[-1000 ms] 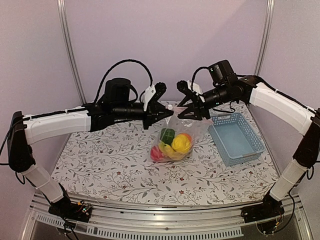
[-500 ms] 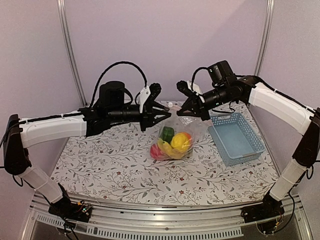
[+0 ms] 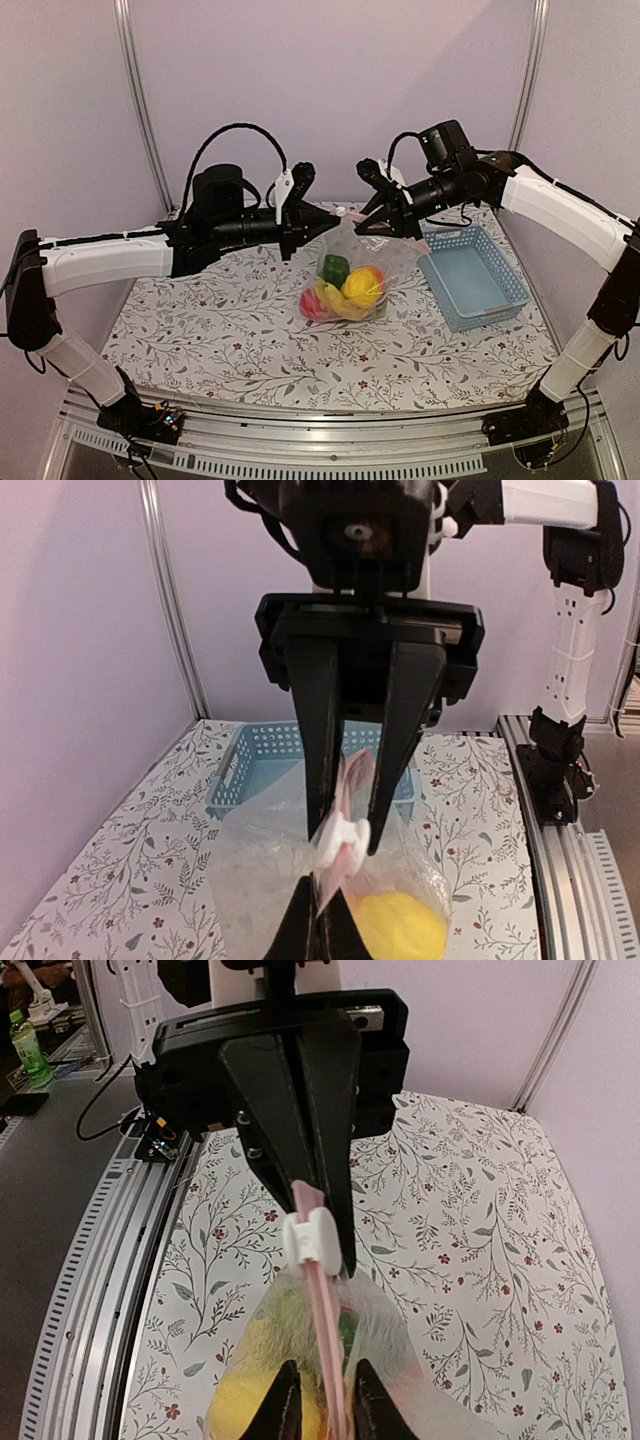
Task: Place the food in the zip-top bag and seal the zipper
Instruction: Hold the zipper food storage bag at the center of the board.
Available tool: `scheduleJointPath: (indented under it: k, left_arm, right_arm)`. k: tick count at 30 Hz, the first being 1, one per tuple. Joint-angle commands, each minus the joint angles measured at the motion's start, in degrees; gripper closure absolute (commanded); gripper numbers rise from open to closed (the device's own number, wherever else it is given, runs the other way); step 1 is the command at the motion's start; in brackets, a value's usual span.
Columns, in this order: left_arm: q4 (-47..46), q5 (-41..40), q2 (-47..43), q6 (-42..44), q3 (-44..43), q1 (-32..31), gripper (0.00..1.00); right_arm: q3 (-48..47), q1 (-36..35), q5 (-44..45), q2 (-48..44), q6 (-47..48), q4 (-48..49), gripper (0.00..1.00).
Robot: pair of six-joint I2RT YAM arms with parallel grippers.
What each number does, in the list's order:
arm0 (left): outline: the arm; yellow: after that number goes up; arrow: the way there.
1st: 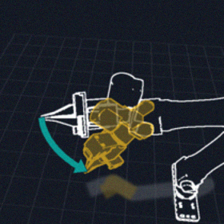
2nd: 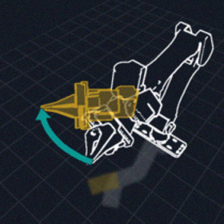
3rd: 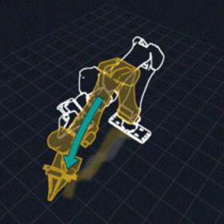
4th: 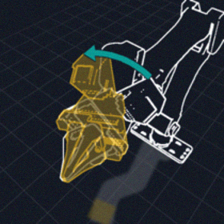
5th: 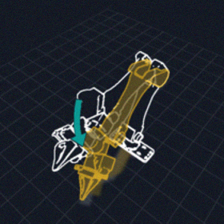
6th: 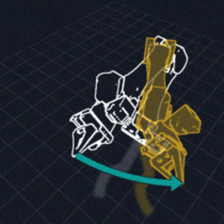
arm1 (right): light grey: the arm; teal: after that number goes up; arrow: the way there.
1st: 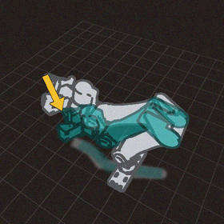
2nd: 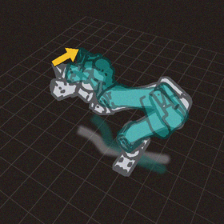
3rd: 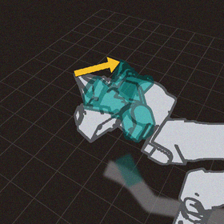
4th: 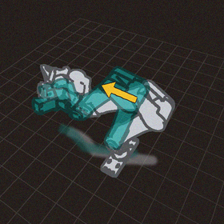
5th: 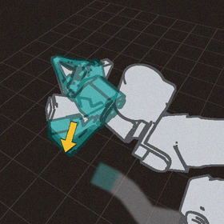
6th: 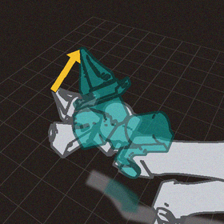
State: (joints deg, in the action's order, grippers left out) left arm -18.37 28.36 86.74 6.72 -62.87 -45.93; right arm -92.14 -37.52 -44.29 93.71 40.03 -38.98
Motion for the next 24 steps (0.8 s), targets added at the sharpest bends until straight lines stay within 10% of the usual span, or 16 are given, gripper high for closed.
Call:
scheduleJointPath:
  k: [1,24]
  left_arm:
    - [-2.17,1.51,-0.37,-0.43,-0.47,0.65,1.0]
    - [0.09,2.96,-0.08,-2.01,-1.63,0.65,1.0]
  right_arm:
    - [-0.37,-0.36,-2.93,-1.21,-0.81,0.11,0.73]
    - [-8.06,-1.49,-4.16,3.48,-2.64,-1.46,0.7]
